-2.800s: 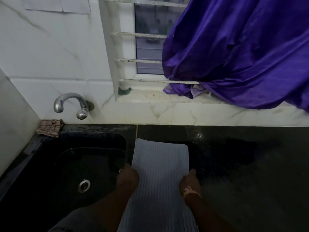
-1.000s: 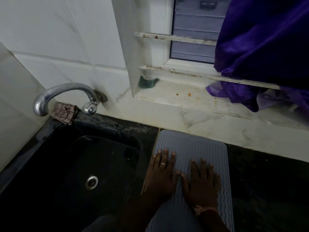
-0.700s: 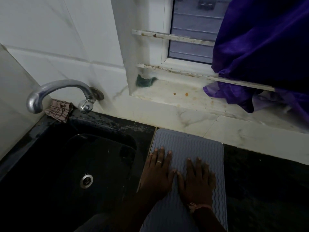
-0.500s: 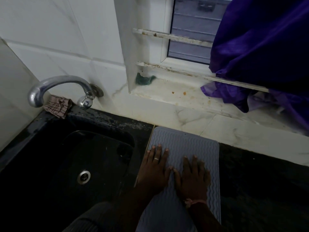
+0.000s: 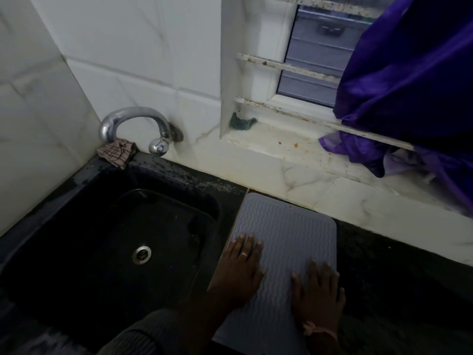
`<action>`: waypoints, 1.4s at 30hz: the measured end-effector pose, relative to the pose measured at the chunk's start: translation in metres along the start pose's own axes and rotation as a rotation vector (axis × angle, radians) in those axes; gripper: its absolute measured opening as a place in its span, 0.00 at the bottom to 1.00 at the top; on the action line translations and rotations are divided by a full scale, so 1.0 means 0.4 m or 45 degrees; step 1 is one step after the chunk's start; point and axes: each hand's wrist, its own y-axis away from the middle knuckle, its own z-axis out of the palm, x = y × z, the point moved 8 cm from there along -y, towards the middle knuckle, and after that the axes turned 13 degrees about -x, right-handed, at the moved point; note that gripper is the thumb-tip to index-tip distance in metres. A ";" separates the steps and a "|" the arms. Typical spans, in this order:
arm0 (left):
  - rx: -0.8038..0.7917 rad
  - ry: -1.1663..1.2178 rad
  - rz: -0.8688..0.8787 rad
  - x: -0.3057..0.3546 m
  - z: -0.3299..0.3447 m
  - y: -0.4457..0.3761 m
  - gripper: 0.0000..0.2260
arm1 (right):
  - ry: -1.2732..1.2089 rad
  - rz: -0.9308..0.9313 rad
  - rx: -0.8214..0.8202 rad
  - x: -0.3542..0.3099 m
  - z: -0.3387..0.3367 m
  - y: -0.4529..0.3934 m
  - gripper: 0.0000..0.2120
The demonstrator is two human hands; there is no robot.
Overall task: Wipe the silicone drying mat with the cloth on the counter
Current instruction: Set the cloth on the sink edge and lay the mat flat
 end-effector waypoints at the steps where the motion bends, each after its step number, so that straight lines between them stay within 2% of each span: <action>1: 0.004 0.000 0.001 0.003 -0.003 0.001 0.32 | 0.003 -0.006 0.009 -0.001 -0.002 -0.002 0.36; 9: 0.032 0.009 -0.028 0.001 -0.001 -0.006 0.32 | -0.025 -0.024 0.055 -0.012 -0.004 -0.004 0.35; 14: 0.054 0.029 -0.032 -0.003 0.003 -0.013 0.32 | 0.025 -0.016 0.043 -0.013 -0.010 -0.007 0.39; 19: 0.057 0.037 -0.028 -0.005 0.006 -0.020 0.32 | -0.004 -0.014 0.023 -0.015 -0.009 -0.008 0.37; 25: -0.034 0.044 -0.016 -0.004 0.007 -0.025 0.33 | -0.015 -0.023 0.023 -0.014 -0.013 -0.007 0.36; 30: -0.079 0.037 -0.030 -0.009 0.005 -0.013 0.35 | -0.074 -0.005 -0.065 -0.019 -0.012 -0.024 0.37; 37: -0.221 0.050 -0.008 0.007 0.005 -0.013 0.34 | -0.163 0.018 -0.087 0.000 -0.001 -0.032 0.38; 42: -0.213 0.075 -0.028 0.015 -0.004 -0.012 0.33 | -0.120 0.022 -0.077 0.011 0.010 -0.037 0.38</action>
